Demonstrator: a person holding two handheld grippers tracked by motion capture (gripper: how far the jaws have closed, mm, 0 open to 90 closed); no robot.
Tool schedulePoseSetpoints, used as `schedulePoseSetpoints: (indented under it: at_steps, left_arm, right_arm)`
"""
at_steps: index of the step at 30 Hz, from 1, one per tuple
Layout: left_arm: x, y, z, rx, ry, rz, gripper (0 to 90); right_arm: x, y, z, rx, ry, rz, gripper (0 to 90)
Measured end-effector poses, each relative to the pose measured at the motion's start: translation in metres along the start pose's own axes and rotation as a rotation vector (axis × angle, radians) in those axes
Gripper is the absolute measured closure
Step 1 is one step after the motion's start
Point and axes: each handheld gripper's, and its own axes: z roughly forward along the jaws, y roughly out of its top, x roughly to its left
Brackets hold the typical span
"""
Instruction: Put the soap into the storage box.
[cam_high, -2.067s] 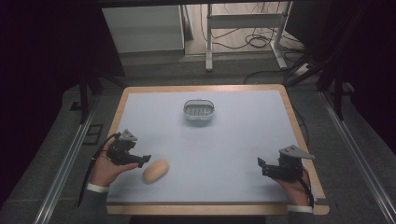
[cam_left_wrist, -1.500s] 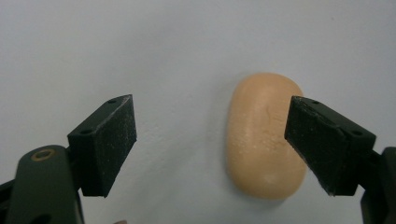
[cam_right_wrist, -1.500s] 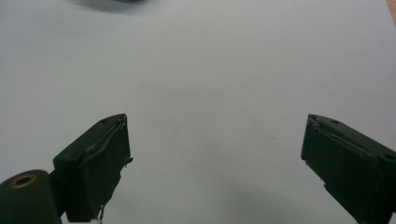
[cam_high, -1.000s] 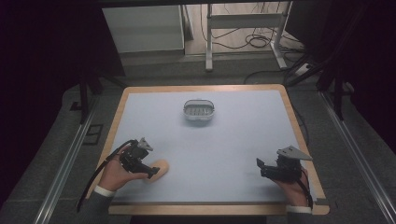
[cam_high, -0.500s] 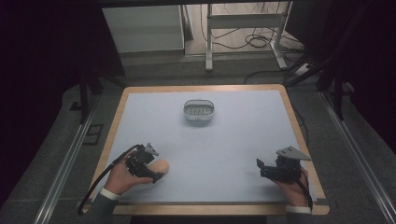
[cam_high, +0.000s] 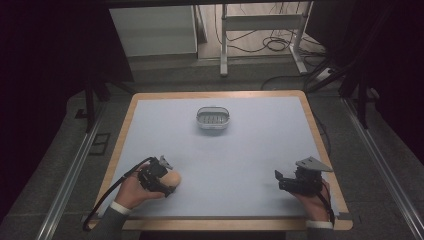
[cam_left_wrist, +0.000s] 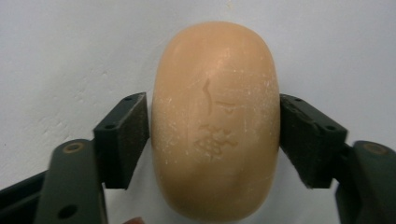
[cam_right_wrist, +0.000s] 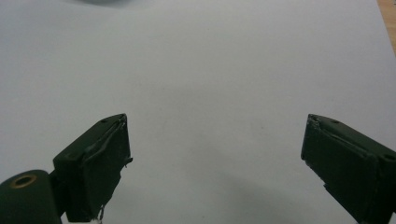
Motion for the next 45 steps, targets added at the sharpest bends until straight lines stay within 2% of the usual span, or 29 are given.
schedulePoseSetpoints:
  at_steps: [8,11,19,35,45]
  left_arm:
    - [-0.001,-0.001,0.000,-0.006,-0.001,0.006,32.7]
    - [0.001,0.000,-0.001,-0.001,-0.014,0.011,32.8]
    - [0.010,0.004,-0.006,-0.030,-0.043,-0.002,32.8]
    - [0.016,0.022,-0.018,-0.031,-0.056,0.024,32.8]
    - [0.021,0.031,-0.024,-0.053,-0.065,0.023,32.9]
  right_arm:
    - [-0.001,0.000,0.000,-0.001,-0.008,0.005,7.9]
    - [-0.001,0.000,-0.001,-0.002,-0.010,0.001,7.9]
    - [-0.002,0.000,-0.001,-0.004,-0.014,0.003,7.9]
    - [-0.002,-0.001,0.000,0.007,-0.018,0.004,7.9]
    - [-0.004,-0.002,0.000,0.010,-0.022,0.007,7.9]
